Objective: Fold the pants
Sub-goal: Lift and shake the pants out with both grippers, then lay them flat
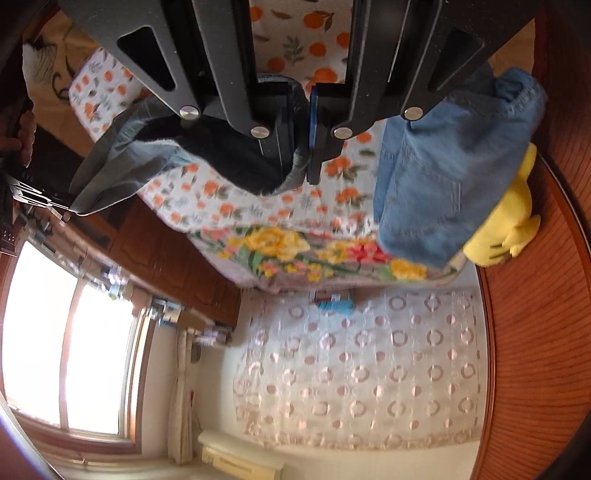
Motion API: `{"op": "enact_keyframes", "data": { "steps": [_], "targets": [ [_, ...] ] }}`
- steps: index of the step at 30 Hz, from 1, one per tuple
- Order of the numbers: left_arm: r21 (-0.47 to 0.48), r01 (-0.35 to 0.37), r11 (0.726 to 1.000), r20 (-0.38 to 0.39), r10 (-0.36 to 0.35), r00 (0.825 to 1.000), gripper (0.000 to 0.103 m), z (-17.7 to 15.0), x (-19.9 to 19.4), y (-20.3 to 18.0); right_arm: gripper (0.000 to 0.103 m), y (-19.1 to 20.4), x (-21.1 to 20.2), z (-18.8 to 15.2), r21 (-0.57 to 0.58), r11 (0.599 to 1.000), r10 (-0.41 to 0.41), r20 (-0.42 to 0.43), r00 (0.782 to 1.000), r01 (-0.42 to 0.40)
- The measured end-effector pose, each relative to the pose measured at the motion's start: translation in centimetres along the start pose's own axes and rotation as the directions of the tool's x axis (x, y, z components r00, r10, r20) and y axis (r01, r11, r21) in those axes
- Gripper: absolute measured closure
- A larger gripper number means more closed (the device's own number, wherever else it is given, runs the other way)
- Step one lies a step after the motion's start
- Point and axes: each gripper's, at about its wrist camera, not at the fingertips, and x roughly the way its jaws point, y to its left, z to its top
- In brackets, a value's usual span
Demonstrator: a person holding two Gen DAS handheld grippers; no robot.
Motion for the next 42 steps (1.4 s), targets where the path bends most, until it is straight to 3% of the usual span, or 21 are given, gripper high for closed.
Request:
{"op": "enact_keyframes", "data": {
  "steps": [3,7,10,15,21,24,28,30,32,37,42],
  "targets": [
    [-0.015,-0.004,1.000,0.092,0.006,0.996,0.097,2.5,-2.8,-0.8,0.101,-1.1,-4.6,3.3,-0.012,0.999,-0.042,0.099,0.994,0.043],
    [-0.053,0.010,0.999,0.204,0.001,0.979,0.097,4.6,-6.2,-1.4,0.101,-2.1,-10.4,6.4,0.004,1.000,-0.028,0.207,0.978,0.027],
    [-0.031,0.011,0.999,0.223,-0.004,0.975,0.097,5.1,-7.2,-2.1,0.101,-1.6,-12.2,7.1,-0.021,0.999,-0.030,0.226,0.974,0.036],
    [0.003,-0.016,1.000,0.167,0.015,0.986,0.097,4.6,-5.4,-1.7,0.101,-0.7,-9.9,6.9,-0.086,0.995,-0.026,0.149,0.989,0.039],
    [0.009,-0.092,0.996,0.073,0.091,0.993,0.097,5.3,0.7,1.1,0.101,-2.2,-0.9,9.9,-0.098,0.993,-0.060,0.056,0.997,0.065],
    [-0.002,-0.114,0.993,0.084,0.114,0.990,0.097,7.5,1.7,2.2,0.101,-2.5,1.0,12.7,-0.074,0.994,-0.073,0.111,0.991,0.081],
    [0.015,-0.113,0.994,0.156,0.109,0.982,0.097,8.9,-0.3,1.6,0.101,-1.2,-1.2,15.0,-0.032,0.998,-0.050,0.259,0.965,0.060],
    [0.022,-0.112,0.993,0.163,0.107,0.981,0.097,8.4,-1.0,1.4,0.101,-0.9,-1.9,14.6,-0.025,0.999,-0.034,0.278,0.960,0.042],
    [0.036,-0.107,0.994,0.124,0.102,0.987,0.097,6.8,-0.8,1.1,0.101,-0.7,-1.7,13.0,-0.040,0.998,-0.038,0.241,0.970,0.048],
    [0.056,-0.080,0.995,-0.064,0.083,0.994,0.097,-1.1,1.9,0.7,0.101,-0.8,1.3,3.7,-0.040,0.999,-0.026,0.018,0.999,0.027],
    [0.022,-0.030,0.999,-0.267,0.035,0.963,0.092,-9.6,4.8,0.6,0.101,-1.2,4.8,-6.1,-0.022,0.999,-0.031,-0.185,0.982,0.027]
  ]
}}
